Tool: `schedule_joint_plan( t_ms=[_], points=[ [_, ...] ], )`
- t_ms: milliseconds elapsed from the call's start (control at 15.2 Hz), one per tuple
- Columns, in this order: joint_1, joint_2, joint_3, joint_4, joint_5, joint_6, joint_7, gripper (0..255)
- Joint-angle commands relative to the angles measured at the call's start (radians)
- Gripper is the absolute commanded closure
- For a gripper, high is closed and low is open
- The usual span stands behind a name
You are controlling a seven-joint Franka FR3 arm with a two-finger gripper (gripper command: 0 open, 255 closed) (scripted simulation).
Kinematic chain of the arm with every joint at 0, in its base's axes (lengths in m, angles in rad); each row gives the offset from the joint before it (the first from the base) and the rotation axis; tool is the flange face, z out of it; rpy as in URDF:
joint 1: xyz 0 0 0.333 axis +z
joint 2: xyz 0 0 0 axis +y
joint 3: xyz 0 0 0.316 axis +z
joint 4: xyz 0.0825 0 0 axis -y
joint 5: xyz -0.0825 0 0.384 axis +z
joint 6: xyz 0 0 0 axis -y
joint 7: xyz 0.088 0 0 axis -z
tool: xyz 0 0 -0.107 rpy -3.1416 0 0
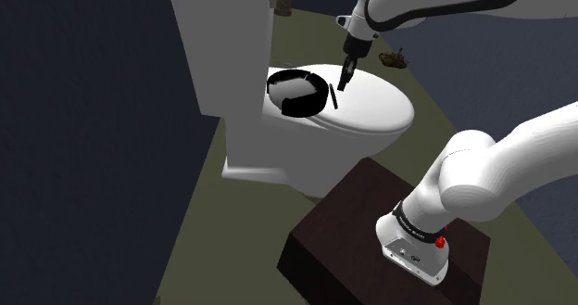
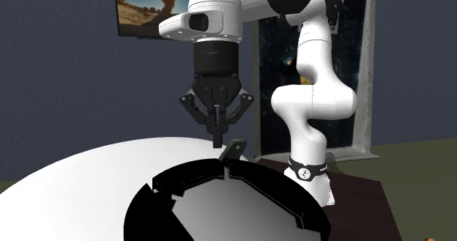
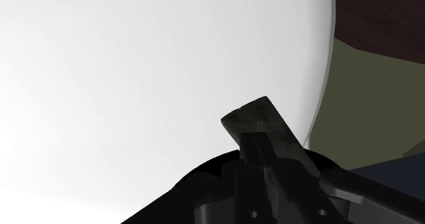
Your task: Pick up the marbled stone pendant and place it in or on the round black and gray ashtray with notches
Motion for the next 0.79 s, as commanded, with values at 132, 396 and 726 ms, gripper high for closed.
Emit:
schedule_joint_plan(
  t_ms=[132, 396, 726],
  points=[
    [-0.012, 0.011, 0.096, 0.013, -0.083, -0.031, 0.149, 0],
    [-0.02, 0.198, 0.4, 0.162, -0.33, -0.271, 0.64, 0],
    [-0.027, 0.199, 0.376, 0.103, -0.35, -0.208, 0.647, 0]
  ],
)
